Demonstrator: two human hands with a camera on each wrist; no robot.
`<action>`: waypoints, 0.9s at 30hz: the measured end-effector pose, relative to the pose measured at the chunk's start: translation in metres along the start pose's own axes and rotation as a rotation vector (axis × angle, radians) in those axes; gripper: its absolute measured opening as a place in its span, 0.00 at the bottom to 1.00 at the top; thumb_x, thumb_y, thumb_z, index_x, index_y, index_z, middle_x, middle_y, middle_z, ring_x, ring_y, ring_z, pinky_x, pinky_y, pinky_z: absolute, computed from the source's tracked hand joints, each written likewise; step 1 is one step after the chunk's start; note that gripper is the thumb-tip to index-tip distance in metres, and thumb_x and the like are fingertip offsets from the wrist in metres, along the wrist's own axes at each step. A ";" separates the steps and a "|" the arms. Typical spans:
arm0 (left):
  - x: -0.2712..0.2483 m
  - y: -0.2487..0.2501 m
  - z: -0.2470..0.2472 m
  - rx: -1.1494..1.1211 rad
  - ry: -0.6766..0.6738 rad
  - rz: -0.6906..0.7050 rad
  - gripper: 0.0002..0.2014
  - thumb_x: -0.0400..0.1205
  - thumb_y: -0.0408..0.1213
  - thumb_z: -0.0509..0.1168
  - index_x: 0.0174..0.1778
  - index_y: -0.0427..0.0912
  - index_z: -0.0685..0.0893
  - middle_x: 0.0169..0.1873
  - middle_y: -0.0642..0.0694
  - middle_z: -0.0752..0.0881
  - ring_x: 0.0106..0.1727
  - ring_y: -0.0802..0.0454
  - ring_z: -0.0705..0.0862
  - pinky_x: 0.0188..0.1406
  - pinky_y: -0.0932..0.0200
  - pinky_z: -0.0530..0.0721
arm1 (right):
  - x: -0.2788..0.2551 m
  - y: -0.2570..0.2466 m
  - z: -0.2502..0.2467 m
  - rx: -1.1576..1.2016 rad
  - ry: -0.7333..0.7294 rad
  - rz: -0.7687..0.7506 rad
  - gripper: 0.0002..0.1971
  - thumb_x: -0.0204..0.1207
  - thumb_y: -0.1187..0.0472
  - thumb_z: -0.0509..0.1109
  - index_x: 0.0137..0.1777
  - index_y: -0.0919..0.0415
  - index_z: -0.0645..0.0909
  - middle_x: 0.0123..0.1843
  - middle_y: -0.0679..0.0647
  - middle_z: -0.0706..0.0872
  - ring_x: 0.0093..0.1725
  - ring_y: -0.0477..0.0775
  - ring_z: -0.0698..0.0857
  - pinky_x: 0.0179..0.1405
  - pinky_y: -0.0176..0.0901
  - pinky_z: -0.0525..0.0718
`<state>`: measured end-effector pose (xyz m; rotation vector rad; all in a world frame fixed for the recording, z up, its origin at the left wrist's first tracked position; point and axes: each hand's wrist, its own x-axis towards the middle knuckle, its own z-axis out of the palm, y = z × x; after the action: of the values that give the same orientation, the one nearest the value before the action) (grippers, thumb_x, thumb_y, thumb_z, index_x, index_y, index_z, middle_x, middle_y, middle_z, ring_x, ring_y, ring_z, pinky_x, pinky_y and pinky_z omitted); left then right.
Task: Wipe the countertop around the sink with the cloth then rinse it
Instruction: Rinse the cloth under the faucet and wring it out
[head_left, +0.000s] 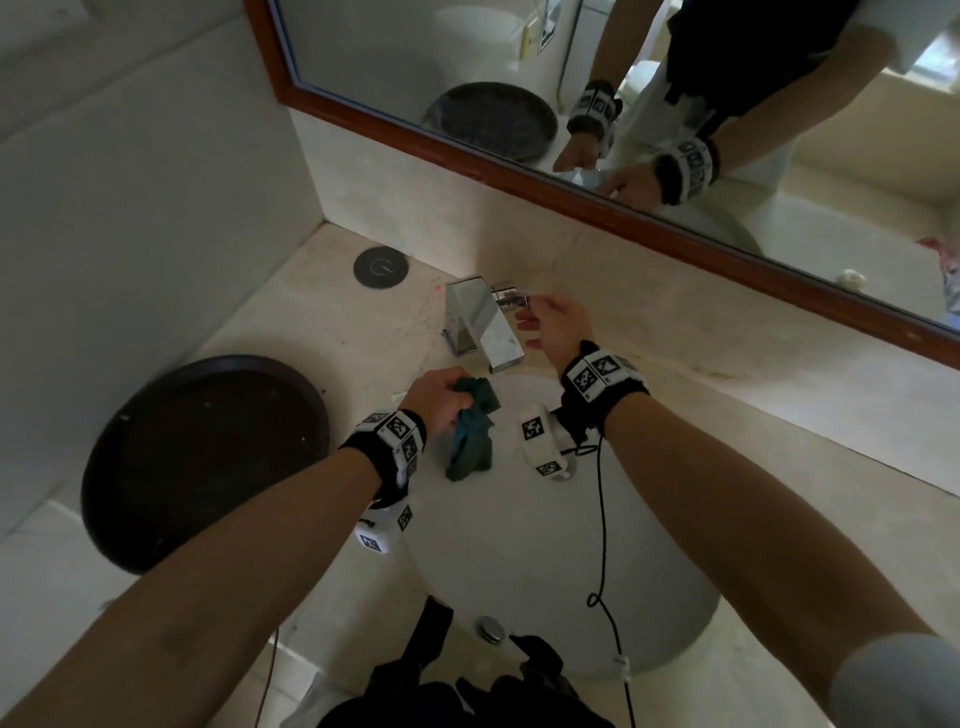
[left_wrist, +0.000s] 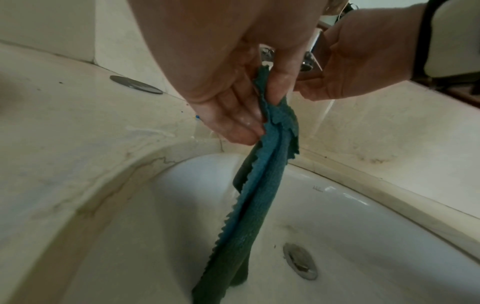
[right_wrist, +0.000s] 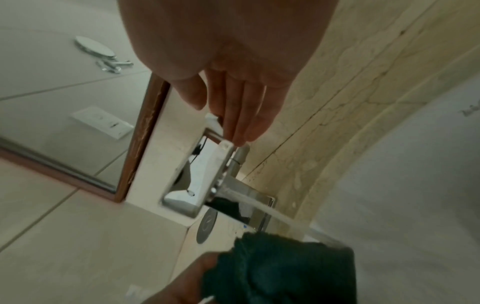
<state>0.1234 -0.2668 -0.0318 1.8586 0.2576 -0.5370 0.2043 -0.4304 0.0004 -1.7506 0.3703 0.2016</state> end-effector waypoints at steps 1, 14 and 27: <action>0.001 0.000 0.000 -0.002 -0.004 0.004 0.07 0.77 0.22 0.61 0.45 0.37 0.81 0.42 0.37 0.83 0.43 0.42 0.82 0.47 0.47 0.85 | -0.002 0.001 0.000 -0.002 -0.007 -0.006 0.08 0.83 0.58 0.62 0.50 0.58 0.82 0.46 0.55 0.88 0.48 0.57 0.87 0.53 0.56 0.86; -0.018 0.005 0.012 0.003 -0.079 0.099 0.17 0.75 0.16 0.56 0.41 0.42 0.82 0.43 0.36 0.81 0.48 0.40 0.80 0.53 0.38 0.84 | -0.068 0.091 -0.020 -0.022 -0.175 0.271 0.20 0.79 0.74 0.62 0.70 0.63 0.74 0.57 0.60 0.80 0.48 0.57 0.81 0.46 0.43 0.79; -0.037 0.026 0.034 0.051 -0.050 0.194 0.11 0.77 0.21 0.63 0.47 0.40 0.82 0.43 0.37 0.84 0.45 0.40 0.83 0.50 0.45 0.87 | -0.104 0.086 -0.036 0.156 0.038 0.032 0.08 0.82 0.62 0.63 0.44 0.52 0.82 0.46 0.53 0.85 0.52 0.58 0.83 0.56 0.51 0.81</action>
<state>0.0945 -0.3045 -0.0010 1.8923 0.0296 -0.4588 0.0748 -0.4665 -0.0366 -1.5975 0.4303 0.1581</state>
